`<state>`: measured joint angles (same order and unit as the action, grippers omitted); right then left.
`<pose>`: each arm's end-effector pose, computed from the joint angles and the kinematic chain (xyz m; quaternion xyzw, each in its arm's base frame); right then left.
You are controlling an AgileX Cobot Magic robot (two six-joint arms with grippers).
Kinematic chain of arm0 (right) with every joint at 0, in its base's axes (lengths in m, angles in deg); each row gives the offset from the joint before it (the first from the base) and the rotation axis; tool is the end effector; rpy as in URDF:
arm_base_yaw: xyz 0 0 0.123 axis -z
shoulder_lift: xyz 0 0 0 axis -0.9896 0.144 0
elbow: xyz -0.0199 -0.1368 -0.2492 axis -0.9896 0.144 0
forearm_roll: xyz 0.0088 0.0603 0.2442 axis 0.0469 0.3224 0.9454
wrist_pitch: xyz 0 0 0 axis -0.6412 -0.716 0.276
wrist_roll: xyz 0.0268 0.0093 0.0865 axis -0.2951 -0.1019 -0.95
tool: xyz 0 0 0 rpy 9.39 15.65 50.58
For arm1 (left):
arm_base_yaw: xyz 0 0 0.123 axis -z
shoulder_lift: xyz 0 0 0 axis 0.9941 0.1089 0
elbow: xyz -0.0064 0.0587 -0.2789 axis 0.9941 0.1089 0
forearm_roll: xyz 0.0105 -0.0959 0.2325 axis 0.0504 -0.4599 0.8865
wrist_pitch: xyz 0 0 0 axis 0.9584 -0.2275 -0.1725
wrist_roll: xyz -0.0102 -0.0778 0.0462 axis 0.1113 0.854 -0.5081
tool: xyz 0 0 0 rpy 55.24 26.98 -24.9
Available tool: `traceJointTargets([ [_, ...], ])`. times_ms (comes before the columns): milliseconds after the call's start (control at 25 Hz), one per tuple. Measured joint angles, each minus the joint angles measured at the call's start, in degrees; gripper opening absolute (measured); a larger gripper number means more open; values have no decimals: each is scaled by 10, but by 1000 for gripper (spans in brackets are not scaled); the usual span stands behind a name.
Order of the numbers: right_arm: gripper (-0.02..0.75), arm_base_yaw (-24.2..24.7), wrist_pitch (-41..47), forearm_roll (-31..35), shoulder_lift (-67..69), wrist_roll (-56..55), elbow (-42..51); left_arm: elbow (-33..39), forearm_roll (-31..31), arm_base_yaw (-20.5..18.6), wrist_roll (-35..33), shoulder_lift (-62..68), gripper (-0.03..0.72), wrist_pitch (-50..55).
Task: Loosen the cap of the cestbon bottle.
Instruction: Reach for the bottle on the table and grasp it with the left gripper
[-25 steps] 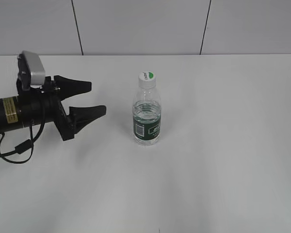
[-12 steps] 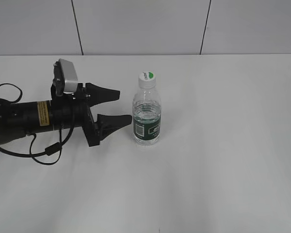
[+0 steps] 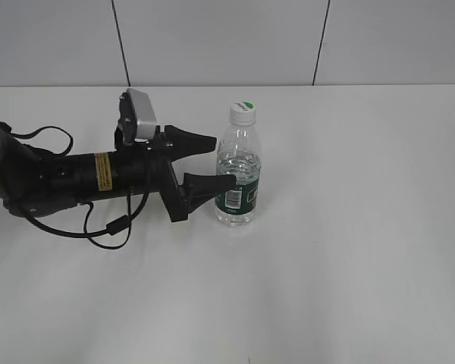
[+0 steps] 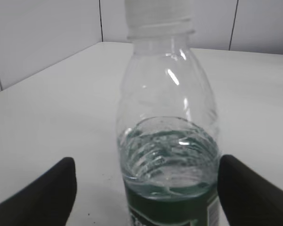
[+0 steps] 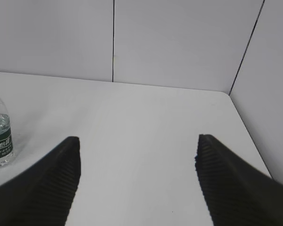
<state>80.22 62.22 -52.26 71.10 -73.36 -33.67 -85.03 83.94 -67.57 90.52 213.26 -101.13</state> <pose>0.0057 0.0063 0.3150 -0.0991 0.7562 -0.0232 0.6464 0.3397 -0.1762 0.0892 0.4541 0.6126 -0.3780 0.5249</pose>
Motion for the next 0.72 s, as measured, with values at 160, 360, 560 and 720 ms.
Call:
traceJointTargets([
  [160,582,0,1,0,0,0,0,-4,2,4,14,6,550,1],
  [360,582,0,1,0,0,0,0,-5,25,4,38,6,591,9],
  [560,582,0,0,0,0,0,0,-6,38,7,45,7,615,25],
  [720,582,0,1,0,1,0,0,-6,40,14,45,7,614,30],
])
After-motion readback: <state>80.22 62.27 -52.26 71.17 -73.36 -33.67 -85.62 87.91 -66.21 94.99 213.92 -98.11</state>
